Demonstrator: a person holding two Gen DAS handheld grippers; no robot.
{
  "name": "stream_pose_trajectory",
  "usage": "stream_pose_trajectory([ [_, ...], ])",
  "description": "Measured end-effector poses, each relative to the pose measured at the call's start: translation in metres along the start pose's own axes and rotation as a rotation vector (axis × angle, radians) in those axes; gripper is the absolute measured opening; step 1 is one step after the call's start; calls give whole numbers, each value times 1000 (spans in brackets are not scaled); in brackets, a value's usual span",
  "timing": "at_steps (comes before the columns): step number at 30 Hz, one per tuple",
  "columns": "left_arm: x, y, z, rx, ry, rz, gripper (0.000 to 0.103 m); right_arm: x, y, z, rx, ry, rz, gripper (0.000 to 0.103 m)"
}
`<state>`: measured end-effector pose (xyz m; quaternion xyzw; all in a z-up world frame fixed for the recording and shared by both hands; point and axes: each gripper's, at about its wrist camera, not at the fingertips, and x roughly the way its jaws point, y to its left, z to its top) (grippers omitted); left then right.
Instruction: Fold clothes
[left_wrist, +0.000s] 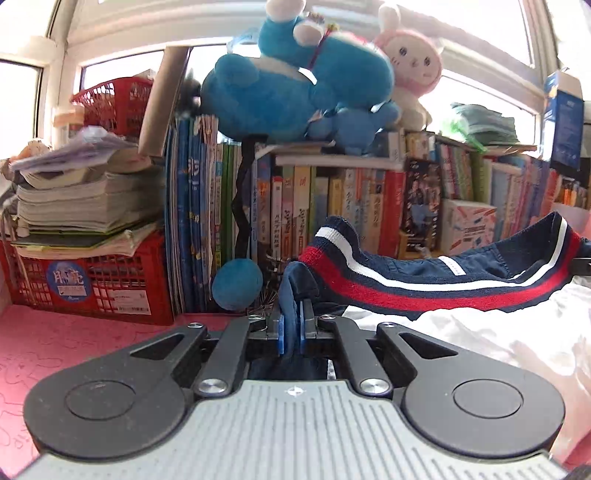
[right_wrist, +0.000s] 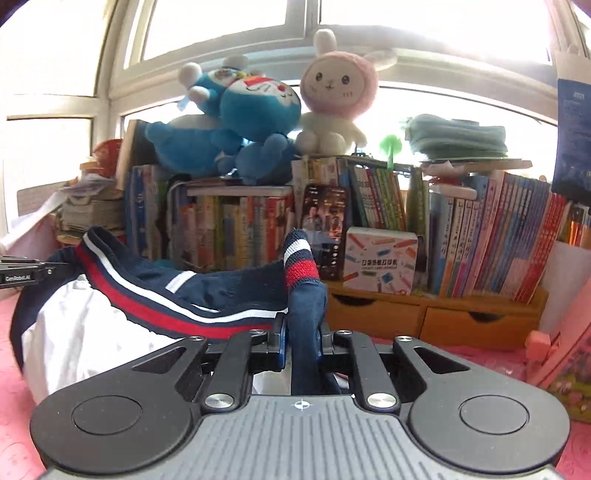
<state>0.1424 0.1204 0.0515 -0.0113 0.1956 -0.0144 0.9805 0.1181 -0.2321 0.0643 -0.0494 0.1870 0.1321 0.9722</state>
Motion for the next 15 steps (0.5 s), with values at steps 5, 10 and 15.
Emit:
stream_pose_trajectory([
  [5, 89, 12, -36, -34, 191, 58, 8, 117, 12, -24, -25, 192, -42, 18],
  [10, 114, 19, -56, -25, 285, 35, 21, 166, 6, -57, -7, 347, -118, 30],
  [15, 100, 0, -40, 173, 263, 103, 28, 163, 2, -55, -57, 349, -197, 65],
])
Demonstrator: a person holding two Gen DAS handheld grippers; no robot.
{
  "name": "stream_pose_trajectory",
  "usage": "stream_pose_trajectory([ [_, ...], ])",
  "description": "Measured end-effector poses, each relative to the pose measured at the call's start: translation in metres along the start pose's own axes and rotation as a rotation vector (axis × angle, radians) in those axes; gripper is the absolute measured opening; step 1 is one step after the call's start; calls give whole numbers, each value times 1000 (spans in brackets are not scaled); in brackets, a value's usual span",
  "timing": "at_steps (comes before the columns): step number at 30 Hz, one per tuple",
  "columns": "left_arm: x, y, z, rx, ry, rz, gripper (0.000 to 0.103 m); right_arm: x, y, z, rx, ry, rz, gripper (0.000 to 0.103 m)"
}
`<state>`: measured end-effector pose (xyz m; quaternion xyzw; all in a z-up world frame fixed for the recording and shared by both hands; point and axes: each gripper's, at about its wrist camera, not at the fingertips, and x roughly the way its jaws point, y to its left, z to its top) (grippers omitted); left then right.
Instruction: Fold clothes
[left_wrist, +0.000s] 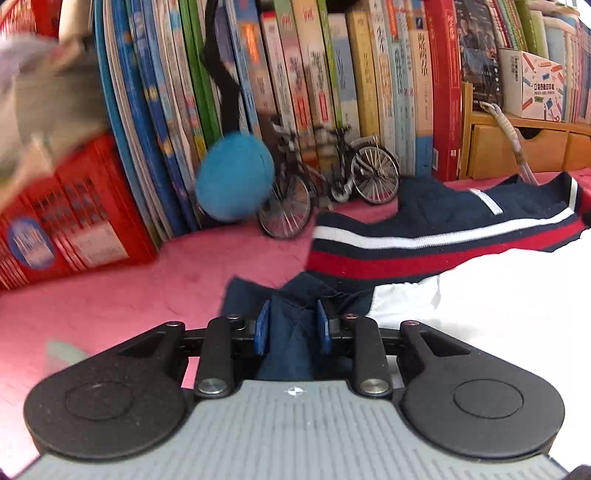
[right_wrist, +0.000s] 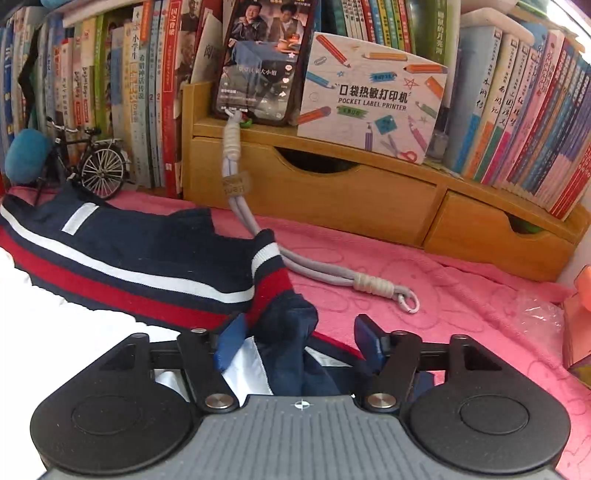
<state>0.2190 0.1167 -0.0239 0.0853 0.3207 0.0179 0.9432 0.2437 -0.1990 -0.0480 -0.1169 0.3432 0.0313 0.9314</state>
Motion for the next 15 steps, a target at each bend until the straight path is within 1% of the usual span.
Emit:
stream_pose_trajectory([
  [1, -10, 1, 3, -3, -28, 18, 30, -11, 0, 2, -28, -36, -24, 65],
  [2, -25, 6, 3, -42, -61, 28, 37, -23, 1, 3, -56, -73, -48, 65],
  [3, -41, 11, 2, -81, -93, 37, 46, -38, 1, 3, -92, -124, -62, 65],
  [4, -56, 15, 1, -120, -125, 47, 50, -55, 1, 2, -125, -173, -65, 65],
  [6, -90, 24, -16, -213, -151, 1, 50, -92, 3, -6, -146, -246, -34, 67],
  [8, -125, 12, -42, -251, -183, -33, 51, -128, 7, -20, -120, -289, 45, 68],
  [11, -163, -34, -76, -37, -228, -26, 51, -172, 44, -58, -287, -353, 135, 68],
  [12, -171, -45, -82, 69, -238, -38, 51, -187, 57, -71, -347, -375, 164, 68],
  [13, -180, -58, -88, 219, -252, -71, 51, -198, 70, -86, -464, -402, 164, 69],
  [14, -187, -68, -95, 338, -260, -106, 51, -207, 81, -101, -598, -419, 162, 69],
  [15, -192, -77, -100, 423, -253, -140, 51, -215, 92, -106, -699, -419, 166, 69],
])
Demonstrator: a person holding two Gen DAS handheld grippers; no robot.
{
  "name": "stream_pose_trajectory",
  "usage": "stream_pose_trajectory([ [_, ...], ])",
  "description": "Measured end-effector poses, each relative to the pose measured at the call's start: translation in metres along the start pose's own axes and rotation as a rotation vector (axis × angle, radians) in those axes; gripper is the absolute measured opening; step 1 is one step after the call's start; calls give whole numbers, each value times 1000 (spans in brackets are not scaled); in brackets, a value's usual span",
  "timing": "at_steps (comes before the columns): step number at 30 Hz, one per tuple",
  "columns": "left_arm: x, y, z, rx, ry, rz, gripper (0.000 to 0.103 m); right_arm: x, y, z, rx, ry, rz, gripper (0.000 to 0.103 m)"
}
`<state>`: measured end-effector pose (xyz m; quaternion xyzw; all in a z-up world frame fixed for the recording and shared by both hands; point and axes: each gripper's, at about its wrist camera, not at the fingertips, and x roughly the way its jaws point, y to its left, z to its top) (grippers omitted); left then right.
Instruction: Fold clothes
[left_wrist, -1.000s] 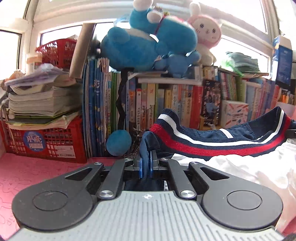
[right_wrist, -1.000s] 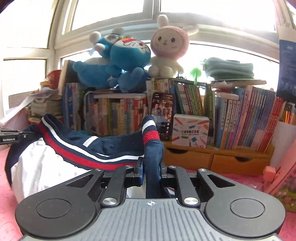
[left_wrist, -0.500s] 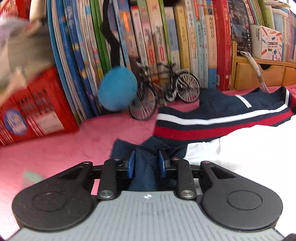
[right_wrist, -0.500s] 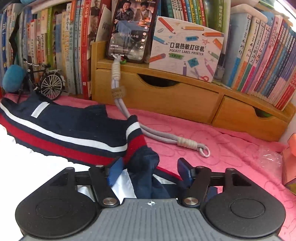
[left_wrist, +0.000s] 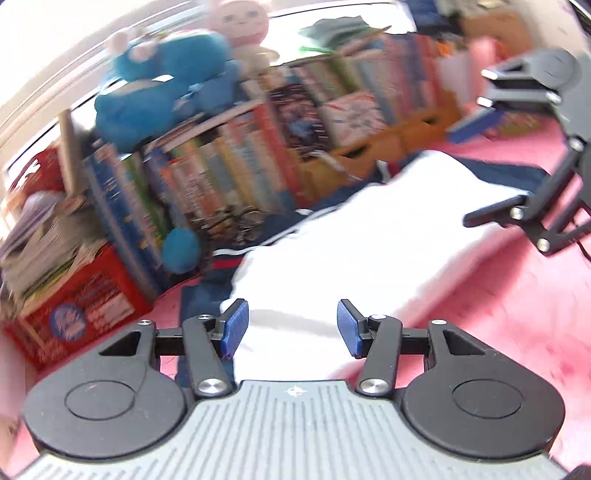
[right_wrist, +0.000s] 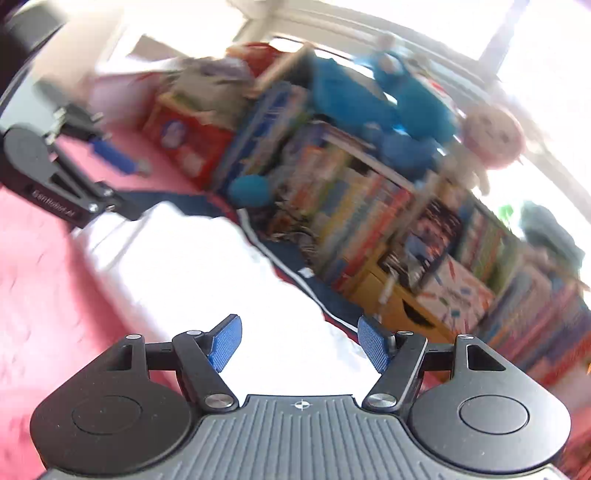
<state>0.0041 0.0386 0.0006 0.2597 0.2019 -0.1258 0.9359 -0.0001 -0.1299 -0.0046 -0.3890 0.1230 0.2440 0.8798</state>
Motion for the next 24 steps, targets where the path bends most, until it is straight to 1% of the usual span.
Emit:
stream_pose_trajectory([
  [2, -1, -18, 2, 98, 13, -81, 51, -4, 16, -2, -135, 35, 61, 69],
  [4, 4, -32, 5, 159, 10, -101, 51, -2, 27, -6, -239, 83, 107, 69],
  [6, 14, -47, 6, 208, -2, -84, 51, -3, 35, -2, -297, 120, 87, 69],
  [7, 16, -51, 7, 210, -8, -78, 51, -5, 31, -2, -299, 140, 72, 70],
  [10, 23, -54, 9, 190, -14, -98, 51, -26, 1, -13, -255, 241, 53, 78],
  [13, 31, -57, 8, 207, -15, -104, 51, -51, -23, -30, -322, 313, 14, 84],
  [15, 36, -59, 7, 217, -13, -105, 51, -60, -23, -37, -364, 309, -11, 87],
  [17, 42, -62, 6, 221, -8, -106, 51, -52, -17, -36, -347, 278, -2, 88],
  [19, 44, -61, 9, 227, -13, -99, 51, -32, 0, -32, -322, 221, 3, 88],
  [20, 44, -60, 10, 231, -12, -96, 53, -26, 12, -32, -317, 189, -1, 88],
  [22, 47, -50, 15, 199, -9, -98, 53, -6, 32, -25, -310, 133, -3, 88],
  [24, 49, -40, 20, 167, -7, -101, 53, 14, 44, -13, -301, 93, 4, 83],
])
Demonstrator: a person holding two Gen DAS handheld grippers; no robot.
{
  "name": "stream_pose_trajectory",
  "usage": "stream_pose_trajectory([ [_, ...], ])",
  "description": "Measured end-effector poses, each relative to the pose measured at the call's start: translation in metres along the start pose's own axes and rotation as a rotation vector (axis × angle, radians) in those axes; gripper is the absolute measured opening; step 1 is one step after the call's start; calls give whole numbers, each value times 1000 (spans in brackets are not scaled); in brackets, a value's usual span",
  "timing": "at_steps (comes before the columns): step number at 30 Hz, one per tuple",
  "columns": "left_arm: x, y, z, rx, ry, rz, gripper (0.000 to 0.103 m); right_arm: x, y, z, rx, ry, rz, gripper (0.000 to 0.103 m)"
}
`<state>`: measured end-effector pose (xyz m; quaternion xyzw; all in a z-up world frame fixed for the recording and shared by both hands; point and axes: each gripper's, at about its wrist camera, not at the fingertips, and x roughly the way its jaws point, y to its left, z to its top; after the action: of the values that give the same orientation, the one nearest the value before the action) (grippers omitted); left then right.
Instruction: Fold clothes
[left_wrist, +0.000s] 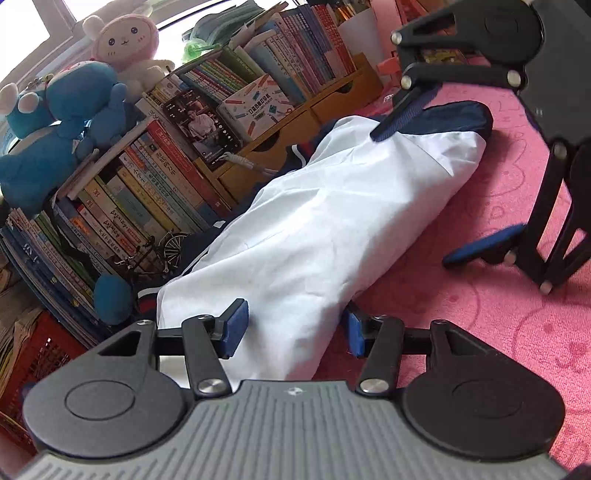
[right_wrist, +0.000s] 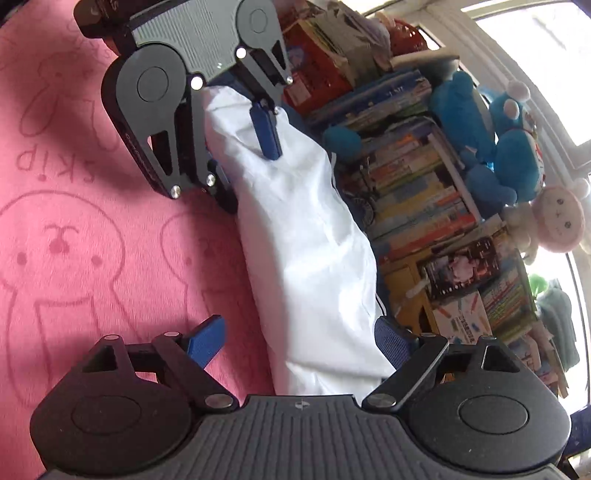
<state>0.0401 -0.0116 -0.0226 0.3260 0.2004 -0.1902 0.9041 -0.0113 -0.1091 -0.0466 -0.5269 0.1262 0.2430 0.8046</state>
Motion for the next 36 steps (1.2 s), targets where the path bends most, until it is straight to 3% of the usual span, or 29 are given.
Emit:
stream_pose_trajectory([
  [4, -2, 20, 4, -68, -5, -21, 51, 35, -6, 27, 68, -26, 17, 73],
  [5, -4, 22, 5, -71, -9, -24, 50, 42, -8, 29, 64, -22, 3, 64],
  [6, -6, 24, 6, -73, -12, -28, 50, 49, -8, 30, 42, -8, -28, 48],
  [9, -10, 8, 5, 45, -37, -3, 50, 55, -17, 25, 40, -22, -52, 34],
  [13, 2, -17, 4, 250, -47, -19, 48, 52, -23, 24, 20, -54, -56, 33],
  [15, 15, -23, 3, 326, -31, -9, 31, 54, -22, 23, -18, -61, -55, 33],
  [19, 32, -22, -6, 441, 27, 52, 19, 63, -11, 16, -131, -47, -88, 28],
  [20, 33, -20, -9, 466, 44, 65, 18, 66, -7, 12, -178, -37, -103, 22],
  [23, 30, -13, -24, 504, 91, 109, 16, 66, -6, -12, -262, 3, -142, 18],
  [27, 27, 8, -53, 484, 208, 144, 16, 57, -15, -58, -295, 105, -178, 17],
  [31, 9, 19, -69, 423, 224, 155, 16, 47, -25, -109, -248, 232, -189, 14],
  [36, 2, 19, -71, 441, 233, 157, 17, 40, -29, -120, -214, 252, -184, 14],
])
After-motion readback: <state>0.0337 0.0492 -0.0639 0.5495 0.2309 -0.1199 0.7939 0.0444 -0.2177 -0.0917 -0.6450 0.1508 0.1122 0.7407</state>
